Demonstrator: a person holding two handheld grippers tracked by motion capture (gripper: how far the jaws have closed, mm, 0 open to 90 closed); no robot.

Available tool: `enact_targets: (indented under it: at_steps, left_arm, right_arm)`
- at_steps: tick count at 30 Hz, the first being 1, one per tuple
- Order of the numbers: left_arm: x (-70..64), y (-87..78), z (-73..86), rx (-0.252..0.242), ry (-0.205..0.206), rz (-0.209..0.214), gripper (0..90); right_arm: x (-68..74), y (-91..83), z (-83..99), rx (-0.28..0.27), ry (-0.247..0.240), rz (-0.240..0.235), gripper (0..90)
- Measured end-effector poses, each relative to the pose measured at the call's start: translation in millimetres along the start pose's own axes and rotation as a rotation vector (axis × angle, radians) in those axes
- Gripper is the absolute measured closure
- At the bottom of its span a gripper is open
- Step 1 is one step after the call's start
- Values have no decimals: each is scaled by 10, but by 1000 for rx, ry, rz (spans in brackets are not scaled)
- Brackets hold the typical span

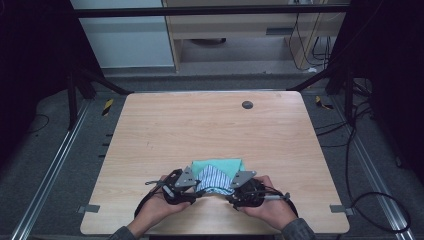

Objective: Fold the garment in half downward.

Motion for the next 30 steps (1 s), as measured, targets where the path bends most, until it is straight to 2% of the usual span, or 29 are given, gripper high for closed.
enact_targets:
  at_steps: [1, 2, 3, 4, 5, 6, 7, 8, 9, 11, 12, 13, 14, 15, 16, 17, 18, 19, 20, 22, 23, 24, 26, 30]
  left_arm:
    - [0, 0, 0, 0, 0, 0, 453]
    - [124, -46, 20, -6, -34, -37, 412]
    - [188, -66, 33, -4, -53, -51, 377]
    - [256, -86, 49, -2, -69, -65, 351]
    - [256, -86, 49, -2, -69, -65, 333]
    - [337, -106, 72, 1, -91, -81, 333]
    - [446, -135, 104, 11, -113, -99, 286]
    - [446, -135, 104, 11, -113, -99, 277]
    - [516, -154, 125, 14, -125, -111, 277]
    - [677, -183, 174, 30, -151, -140, 216]
    - [677, -183, 174, 30, -151, -140, 207]
    - [789, -192, 216, 48, -175, -157, 187]
    - [845, -194, 237, 55, -187, -167, 173]
    - [902, -193, 260, 63, -197, -179, 160]
    - [902, -193, 260, 63, -197, -179, 148]
    - [1012, -191, 308, 83, -214, -205, 139]
    - [1012, -191, 308, 83, -214, -205, 129]
    - [1111, -193, 352, 98, -234, -223, 117]
    - [1153, -193, 372, 102, -242, -230, 114]
    - [1194, -189, 388, 103, -249, -237, 108]
    - [1251, -191, 411, 107, -258, -252, 107]
    - [1286, -190, 424, 107, -265, -261, 104]
    - [1397, -166, 493, 126, -287, -279, 91]
    - [1485, -132, 553, 137, -305, -292, 90]
  right_arm:
    - [0, 0, 0, 0, 0, 0, 401]
    - [-96, -70, 42, -28, 39, 30, 315]
    - [-156, -109, 67, -42, 51, 54, 288]
    - [-211, -151, 95, -49, 69, 69, 272]
    - [-211, -151, 95, -49, 69, 69, 272]
    - [-264, -188, 122, -60, 84, 79, 244]
    - [-389, -262, 188, -72, 122, 111, 200]
    - [-389, -262, 188, -72, 122, 111, 200]
    - [-431, -283, 215, -70, 133, 116, 183]
    - [-593, -350, 321, -71, 191, 135, 155]
    - [-593, -350, 321, -71, 191, 135, 155]
    - [-688, -376, 385, -67, 220, 137, 141]
    - [-721, -384, 403, -70, 231, 142, 137]
    - [-769, -395, 428, -71, 245, 149, 126]
    - [-816, -403, 452, -70, 262, 154, 119]
    - [-867, -414, 472, -72, 277, 161, 113]
    - [-867, -414, 472, -72, 277, 161, 113]
    - [-987, -436, 506, -88, 320, 177, 94]
    - [-1023, -442, 518, -89, 342, 181, 90]
    - [-1079, -452, 531, -95, 354, 188, 89]
    - [-1190, -470, 553, -111, 389, 207, 87]
    - [-1219, -472, 555, -117, 405, 210, 87]
    - [-1304, -471, 564, -127, 432, 222, 85]
    - [-1419, -455, 583, -129, 461, 236, 85]
Point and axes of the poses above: each handheld gripper's, and its own axes: y roughly forward along the jaws, z roughly out of its underside, x roughly to its left, the point moved 9 cm from there along y, roughly forward along the jaws, and after that the axes turned 11 degrees about -z, right-handed, at the moved point
